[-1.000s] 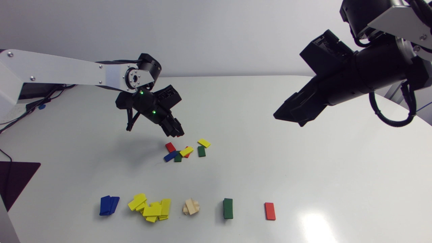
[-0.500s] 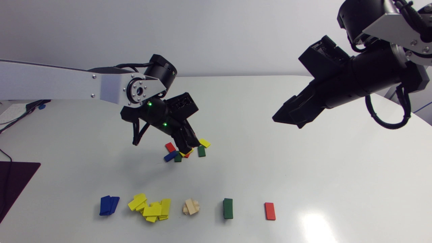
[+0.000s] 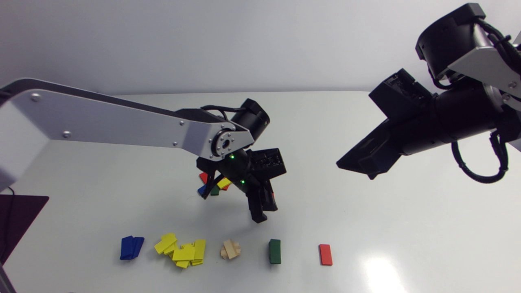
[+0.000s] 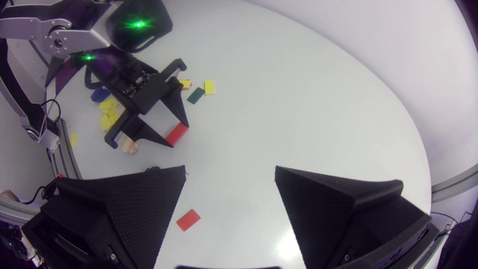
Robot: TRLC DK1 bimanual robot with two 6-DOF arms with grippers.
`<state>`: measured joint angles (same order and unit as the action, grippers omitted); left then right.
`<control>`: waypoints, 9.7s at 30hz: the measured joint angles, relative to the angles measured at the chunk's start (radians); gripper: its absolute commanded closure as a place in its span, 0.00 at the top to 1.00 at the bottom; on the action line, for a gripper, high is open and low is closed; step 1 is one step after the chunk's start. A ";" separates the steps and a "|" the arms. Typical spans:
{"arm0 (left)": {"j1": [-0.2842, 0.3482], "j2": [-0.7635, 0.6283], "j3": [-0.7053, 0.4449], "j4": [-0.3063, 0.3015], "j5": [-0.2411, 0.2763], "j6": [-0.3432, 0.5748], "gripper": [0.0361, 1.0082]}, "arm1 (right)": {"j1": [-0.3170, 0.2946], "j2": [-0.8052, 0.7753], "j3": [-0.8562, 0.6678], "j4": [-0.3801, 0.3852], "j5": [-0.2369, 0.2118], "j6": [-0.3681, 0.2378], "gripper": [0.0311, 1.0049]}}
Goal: Take domino bricks one by one from the mixed stack on the table and place each onto the existing stack of the same color.
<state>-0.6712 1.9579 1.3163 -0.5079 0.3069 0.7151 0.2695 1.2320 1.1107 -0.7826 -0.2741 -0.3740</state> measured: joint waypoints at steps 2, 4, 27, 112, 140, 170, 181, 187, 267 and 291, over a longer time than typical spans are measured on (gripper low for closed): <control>-0.007 0.041 0.023 0.000 0.002 0.007 0.47 | -0.009 -0.016 -0.018 0.001 0.000 0.000 0.83; -0.010 0.069 0.044 -0.002 0.008 0.011 0.47 | -0.015 -0.028 -0.029 0.002 0.000 0.000 0.83; -0.089 0.213 0.280 -0.161 0.027 0.040 0.67 | -0.034 -0.046 -0.083 0.027 0.000 0.016 0.83; 0.266 -0.354 -0.364 0.151 -0.053 -0.089 0.92 | 0.326 0.675 0.059 0.240 0.219 -0.505 0.82; 0.273 -0.354 -0.364 0.157 -0.053 -0.089 0.94 | 0.319 0.682 0.066 0.219 0.143 -0.505 0.04; 0.254 -0.354 -0.375 0.170 -0.053 -0.106 0.94 | 0.321 0.216 -0.329 0.193 0.171 -0.402 0.04; 0.250 -0.355 -0.383 0.170 -0.053 -0.107 0.94 | 0.322 0.214 -0.388 0.238 0.171 -0.399 0.04; 0.240 -0.355 -0.382 0.170 -0.053 -0.108 0.94 | 0.322 0.216 -0.406 0.253 0.171 -0.399 0.04; 0.213 -0.377 -0.404 0.175 -0.061 -0.134 0.94 | 0.425 0.328 -0.382 0.345 0.200 -0.343 0.40; 0.211 -0.381 -0.408 0.176 -0.072 -0.134 0.94 | 0.377 0.319 -0.382 0.336 0.200 -0.348 0.40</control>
<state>-0.4606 1.5764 0.9085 -0.3321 0.2352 0.5812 0.6468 1.5509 0.7284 -0.4465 -0.0738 -0.7219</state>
